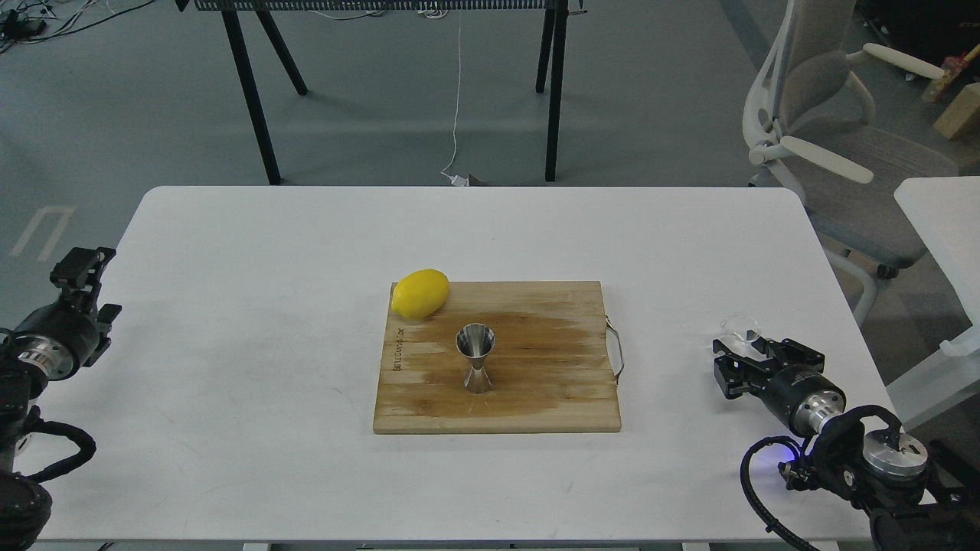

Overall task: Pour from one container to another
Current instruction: 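Reach the right gripper to the small clear glass cup and grasp it, then lift the glass cup and move it above the jigger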

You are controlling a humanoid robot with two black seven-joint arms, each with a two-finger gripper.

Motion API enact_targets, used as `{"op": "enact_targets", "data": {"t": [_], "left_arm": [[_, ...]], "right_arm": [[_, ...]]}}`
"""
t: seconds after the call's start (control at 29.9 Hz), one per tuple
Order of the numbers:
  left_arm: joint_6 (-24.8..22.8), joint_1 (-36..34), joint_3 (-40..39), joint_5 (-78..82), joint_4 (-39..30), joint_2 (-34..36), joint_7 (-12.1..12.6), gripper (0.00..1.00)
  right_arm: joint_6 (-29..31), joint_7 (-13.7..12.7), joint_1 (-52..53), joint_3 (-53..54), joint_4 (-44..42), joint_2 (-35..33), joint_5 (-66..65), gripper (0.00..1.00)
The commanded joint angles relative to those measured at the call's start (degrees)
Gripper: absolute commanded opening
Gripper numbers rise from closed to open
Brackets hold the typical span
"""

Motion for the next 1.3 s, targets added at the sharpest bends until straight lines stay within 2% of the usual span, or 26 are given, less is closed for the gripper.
{"op": "enact_targets", "data": {"t": [0.0,0.4,0.7,0.94,1.27], "left_arm": [[0.00,0.00,0.00,0.02,0.00,0.07,0.00,1.00],[0.00,0.70,0.00,-0.07,0.00,0.07,0.00,1.00],[0.00,0.70,0.00,-0.07,0.00,0.16,0.00,1.00],[0.00,0.70,0.00,-0.07,0.00,0.07,0.00,1.00],[0.00,0.70,-0.09,-0.16,0.00,-0.01,0.00,1.00]], "right_arm": [[0.16,0.00,-0.01,0.00,0.00,0.00,0.00,0.52],[0.60,-0.35,-0.01,0.00,0.09,0.00,-0.08,0.42],[1.30,-0.35,0.17,0.00,2.37,-0.09,-0.79,0.42],[1.22,-0.18,0.08,0.26,11.32,-1.76,-5.17,0.41],[1.30,-0.17,0.61,0.70,27.58,-1.67,-19.23,0.41]]}}
